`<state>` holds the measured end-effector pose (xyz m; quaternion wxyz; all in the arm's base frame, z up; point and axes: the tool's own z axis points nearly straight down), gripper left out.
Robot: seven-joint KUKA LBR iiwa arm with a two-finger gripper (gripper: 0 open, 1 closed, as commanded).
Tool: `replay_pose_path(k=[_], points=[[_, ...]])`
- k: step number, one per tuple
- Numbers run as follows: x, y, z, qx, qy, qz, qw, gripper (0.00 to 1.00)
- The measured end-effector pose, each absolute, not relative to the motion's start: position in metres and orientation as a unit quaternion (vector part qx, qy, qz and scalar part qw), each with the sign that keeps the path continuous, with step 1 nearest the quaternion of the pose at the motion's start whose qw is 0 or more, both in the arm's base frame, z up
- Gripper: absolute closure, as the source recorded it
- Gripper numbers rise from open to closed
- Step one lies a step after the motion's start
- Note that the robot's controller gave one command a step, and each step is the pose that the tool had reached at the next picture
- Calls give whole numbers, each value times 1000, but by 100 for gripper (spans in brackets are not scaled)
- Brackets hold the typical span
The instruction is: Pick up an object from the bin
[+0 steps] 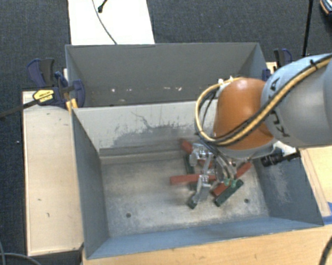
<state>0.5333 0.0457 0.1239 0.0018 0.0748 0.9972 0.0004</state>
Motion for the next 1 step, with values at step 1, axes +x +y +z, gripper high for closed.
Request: replay_pose_path(k=[1], points=[[542,42,68,85,996,1,-1,0]])
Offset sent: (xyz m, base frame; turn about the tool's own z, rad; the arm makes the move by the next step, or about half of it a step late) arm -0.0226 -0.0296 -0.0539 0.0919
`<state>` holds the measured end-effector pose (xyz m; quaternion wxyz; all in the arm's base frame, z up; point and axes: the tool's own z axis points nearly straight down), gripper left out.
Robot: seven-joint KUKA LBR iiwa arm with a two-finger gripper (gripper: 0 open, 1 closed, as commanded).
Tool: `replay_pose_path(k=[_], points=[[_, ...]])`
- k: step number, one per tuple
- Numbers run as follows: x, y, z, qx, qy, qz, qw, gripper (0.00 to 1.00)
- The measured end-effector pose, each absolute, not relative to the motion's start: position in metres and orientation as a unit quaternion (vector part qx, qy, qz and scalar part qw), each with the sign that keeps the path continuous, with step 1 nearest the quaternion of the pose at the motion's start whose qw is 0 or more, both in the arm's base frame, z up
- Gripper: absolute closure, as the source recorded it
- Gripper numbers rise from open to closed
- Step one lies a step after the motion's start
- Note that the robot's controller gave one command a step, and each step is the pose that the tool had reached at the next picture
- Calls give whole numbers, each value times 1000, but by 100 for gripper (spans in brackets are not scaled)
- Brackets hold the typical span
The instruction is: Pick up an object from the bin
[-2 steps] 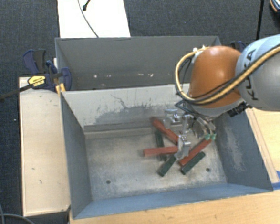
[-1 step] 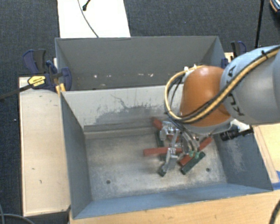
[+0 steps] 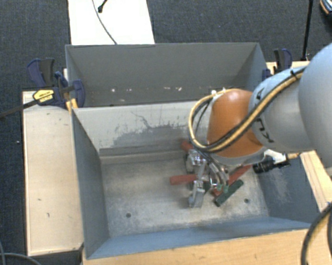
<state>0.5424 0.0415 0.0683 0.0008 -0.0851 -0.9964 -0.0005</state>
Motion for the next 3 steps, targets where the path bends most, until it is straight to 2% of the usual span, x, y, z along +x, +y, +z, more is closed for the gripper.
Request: replay_pose_path(k=[1,3], points=[[516,20,77,-120,-993,-4,-7,100],[515,20,81,-120,-993,-4,-6,100]])
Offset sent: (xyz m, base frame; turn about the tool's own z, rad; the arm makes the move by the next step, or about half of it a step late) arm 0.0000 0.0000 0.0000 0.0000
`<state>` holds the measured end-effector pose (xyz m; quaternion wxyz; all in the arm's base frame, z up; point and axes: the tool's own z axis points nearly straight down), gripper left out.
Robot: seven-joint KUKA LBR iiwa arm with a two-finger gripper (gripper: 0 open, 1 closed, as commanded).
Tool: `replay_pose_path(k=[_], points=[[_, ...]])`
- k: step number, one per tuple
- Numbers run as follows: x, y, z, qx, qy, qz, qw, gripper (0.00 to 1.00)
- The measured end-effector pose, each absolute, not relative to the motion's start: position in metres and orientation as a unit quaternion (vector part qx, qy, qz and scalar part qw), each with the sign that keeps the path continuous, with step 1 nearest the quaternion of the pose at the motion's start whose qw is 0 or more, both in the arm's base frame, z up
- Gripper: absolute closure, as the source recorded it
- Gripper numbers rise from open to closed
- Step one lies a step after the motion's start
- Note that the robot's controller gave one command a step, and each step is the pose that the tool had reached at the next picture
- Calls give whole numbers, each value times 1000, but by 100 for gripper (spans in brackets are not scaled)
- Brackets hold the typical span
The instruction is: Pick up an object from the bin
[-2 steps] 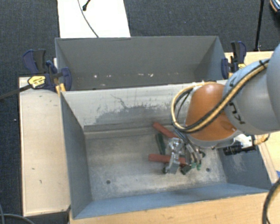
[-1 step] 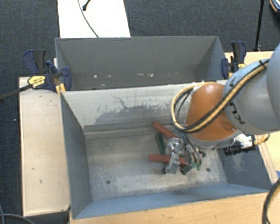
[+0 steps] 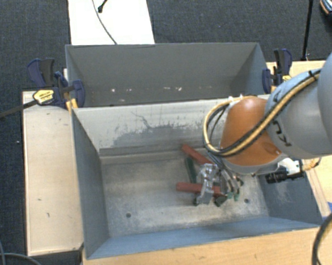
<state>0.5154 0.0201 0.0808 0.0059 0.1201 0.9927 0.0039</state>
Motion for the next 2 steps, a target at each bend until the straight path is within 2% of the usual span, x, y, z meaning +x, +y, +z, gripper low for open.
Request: replay_pose_path(k=[1,2], points=[[513,19,97,120,993,1,0,100],[513,18,117,120,993,1,0,100]])
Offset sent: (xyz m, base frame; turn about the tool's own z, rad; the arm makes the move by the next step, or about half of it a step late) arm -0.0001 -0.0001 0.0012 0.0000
